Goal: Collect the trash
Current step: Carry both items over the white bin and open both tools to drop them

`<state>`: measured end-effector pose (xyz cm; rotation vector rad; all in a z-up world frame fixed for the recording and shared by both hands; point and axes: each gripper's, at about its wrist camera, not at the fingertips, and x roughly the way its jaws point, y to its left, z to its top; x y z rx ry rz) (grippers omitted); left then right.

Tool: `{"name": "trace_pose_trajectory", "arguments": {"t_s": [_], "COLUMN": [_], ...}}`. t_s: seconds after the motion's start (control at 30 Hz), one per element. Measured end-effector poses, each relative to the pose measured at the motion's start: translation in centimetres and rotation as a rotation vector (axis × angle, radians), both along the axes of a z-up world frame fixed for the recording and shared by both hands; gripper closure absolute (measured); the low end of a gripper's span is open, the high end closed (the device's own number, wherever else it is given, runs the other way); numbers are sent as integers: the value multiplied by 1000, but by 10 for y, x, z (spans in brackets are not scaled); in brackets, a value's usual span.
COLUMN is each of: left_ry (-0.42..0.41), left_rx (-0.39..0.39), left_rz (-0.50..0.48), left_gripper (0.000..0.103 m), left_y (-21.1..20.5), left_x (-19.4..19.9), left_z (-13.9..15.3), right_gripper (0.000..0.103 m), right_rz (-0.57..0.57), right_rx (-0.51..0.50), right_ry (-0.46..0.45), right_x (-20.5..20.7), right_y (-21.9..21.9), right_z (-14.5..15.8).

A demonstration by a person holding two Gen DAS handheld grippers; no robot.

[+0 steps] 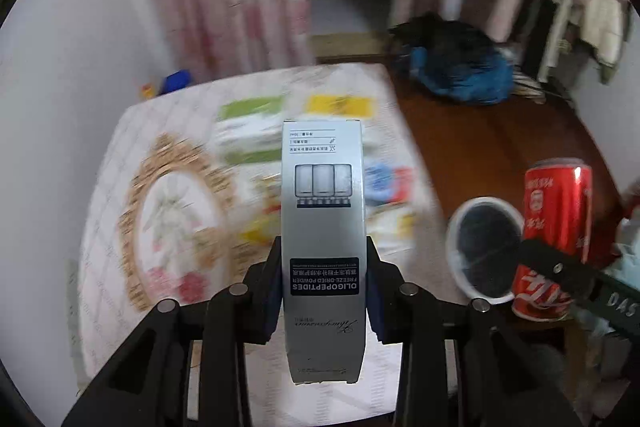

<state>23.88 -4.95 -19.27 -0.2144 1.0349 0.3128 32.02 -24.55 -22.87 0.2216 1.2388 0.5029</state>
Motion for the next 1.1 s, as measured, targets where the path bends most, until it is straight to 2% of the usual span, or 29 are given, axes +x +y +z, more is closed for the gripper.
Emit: {"name": "trace_pose_trajectory", "arguments": {"t_s": [0.17, 0.33, 0.47, 0.63, 0.73, 0.87, 0.93, 0.97, 1.0, 1.07, 1.1], "left_ry": [7, 93, 185, 287, 335, 382, 403, 403, 398, 395, 402], "left_rx": [-70, -166, -235, -337, -378, -384, -374, -373, -355, -321, -299], "left_rz": [-118, -214, -264, -284, -300, -310, -313, -310, -302, -299, -298], "left_gripper": [72, 72, 72, 72, 71, 69, 62, 45, 23, 11, 11], "left_y": [-62, -122, -155, -178, -188, -199, -202, -201, -199, -198, -200], "left_x": [52, 110, 151, 198, 219, 235, 241, 238, 238, 237, 238], "left_z": [-10, -61, -107, -159, -180, -197, -203, -204, -204, -203, -205], "right_gripper": [31, 31, 31, 31, 31, 31, 31, 31, 31, 30, 22], "right_rz": [-134, -249, -292, -322, -340, -354, -349, -344, -336, -337, -336], "right_rx": [-36, -92, -108, -103, -104, -105, -110, -111, -111, -123, -130], "right_ry": [18, 101, 194, 265, 296, 323, 330, 335, 344, 339, 335], "right_x": [29, 66, 96, 121, 131, 143, 153, 155, 159, 162, 163], "right_y": [-85, -156, -187, -206, -216, -222, -219, -218, -217, -215, -215], "right_z": [-10, -59, -114, -164, -190, -216, -231, -236, -243, -249, -251]}}
